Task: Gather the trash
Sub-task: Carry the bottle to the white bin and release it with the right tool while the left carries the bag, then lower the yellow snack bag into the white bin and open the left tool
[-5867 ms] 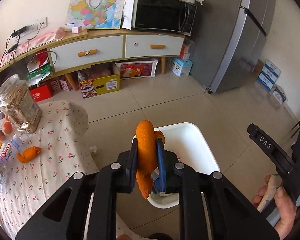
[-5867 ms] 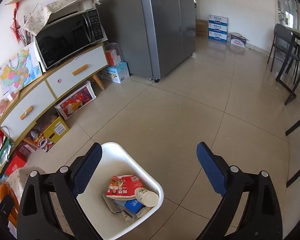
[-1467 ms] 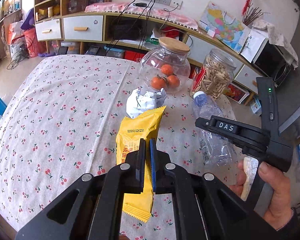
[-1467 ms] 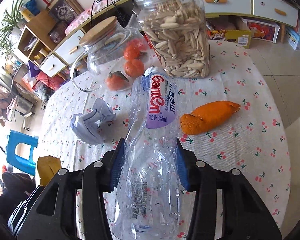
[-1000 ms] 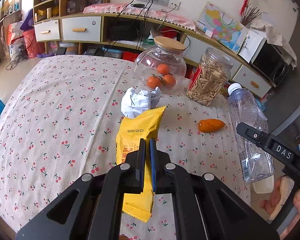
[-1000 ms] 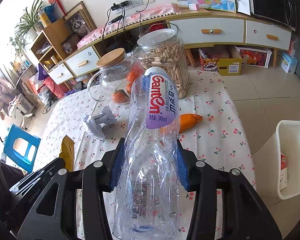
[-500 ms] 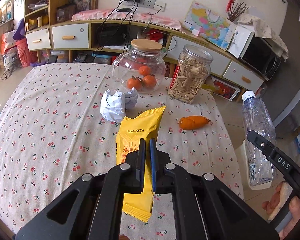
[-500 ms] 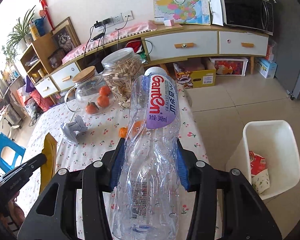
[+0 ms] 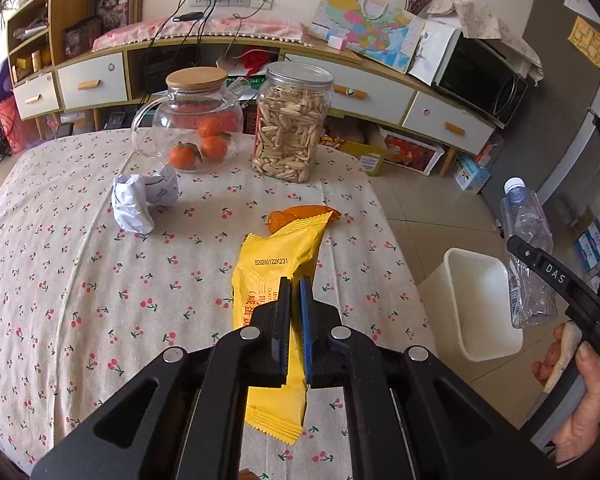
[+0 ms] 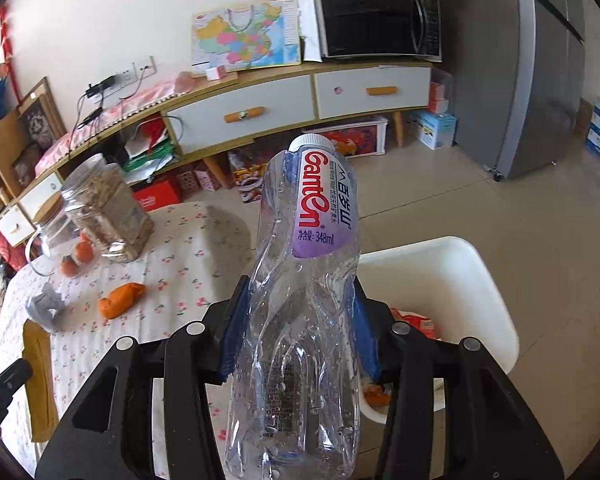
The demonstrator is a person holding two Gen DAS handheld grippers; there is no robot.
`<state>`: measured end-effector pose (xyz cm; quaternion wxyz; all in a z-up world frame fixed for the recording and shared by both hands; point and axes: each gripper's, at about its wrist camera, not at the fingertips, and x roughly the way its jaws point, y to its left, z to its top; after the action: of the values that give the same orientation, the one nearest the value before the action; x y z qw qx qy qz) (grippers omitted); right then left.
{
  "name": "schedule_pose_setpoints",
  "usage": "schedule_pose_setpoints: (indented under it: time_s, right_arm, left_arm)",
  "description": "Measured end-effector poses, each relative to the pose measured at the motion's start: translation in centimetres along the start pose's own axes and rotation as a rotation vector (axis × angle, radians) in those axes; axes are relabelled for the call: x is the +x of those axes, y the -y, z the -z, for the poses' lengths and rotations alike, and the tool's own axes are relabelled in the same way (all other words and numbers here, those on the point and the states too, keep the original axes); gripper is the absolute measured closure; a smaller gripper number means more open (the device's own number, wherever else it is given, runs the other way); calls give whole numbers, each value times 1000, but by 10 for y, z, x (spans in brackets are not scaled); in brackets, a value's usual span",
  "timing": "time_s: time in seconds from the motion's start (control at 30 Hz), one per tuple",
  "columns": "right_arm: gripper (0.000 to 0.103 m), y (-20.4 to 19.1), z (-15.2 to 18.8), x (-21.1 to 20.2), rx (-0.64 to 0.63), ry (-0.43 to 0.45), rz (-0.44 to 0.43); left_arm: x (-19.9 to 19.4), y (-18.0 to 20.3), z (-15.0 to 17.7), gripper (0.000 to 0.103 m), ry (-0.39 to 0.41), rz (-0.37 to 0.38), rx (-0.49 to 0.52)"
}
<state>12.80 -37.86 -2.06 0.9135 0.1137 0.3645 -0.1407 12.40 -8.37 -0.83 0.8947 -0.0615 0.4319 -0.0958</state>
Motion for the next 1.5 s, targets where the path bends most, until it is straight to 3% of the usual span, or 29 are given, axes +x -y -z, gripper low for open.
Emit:
schedule_pose_setpoints:
  time_s: [0.23, 0.37, 0.43, 0.5, 0.67, 1.03, 1.2, 1.27, 1.33, 1.4, 1.5]
  right_arm:
    - [57, 66, -8, 24, 61, -42, 236]
    - [28, 100, -14, 14, 142, -19, 285]
    - [26, 114, -15, 4, 180, 5, 307]
    - [15, 129, -17, -6, 224, 38, 336]
    - [8, 160, -18, -22, 280, 76, 419]
    - [7, 226, -9, -33, 442, 72, 528]
    - [7, 255, 1, -37, 504, 63, 589]
    - [7, 265, 6, -39, 533, 59, 600]
    - [7, 271, 8, -41, 547, 57, 609]
    - [7, 273, 9, -42, 550, 57, 620]
    - [7, 266, 7, -42, 525, 56, 628]
  left_arm:
    - [13, 58, -4, 98, -19, 39, 75]
    - [23, 99, -11, 98, -28, 68, 132]
    - [27, 123, -14, 98, -32, 89, 163]
    - [31, 148, -18, 98, -37, 115, 196]
    - [41, 211, -22, 98, -47, 186, 272]
    - [63, 323, -25, 96, -78, 288, 392]
    - [85, 361, -20, 95, -142, 346, 406]
    - [94, 371, -18, 87, -170, 358, 404]
    - [100, 374, -17, 53, -195, 377, 386]
    - [102, 371, -18, 42, -209, 399, 353]
    - [100, 367, -16, 38, -214, 397, 344]
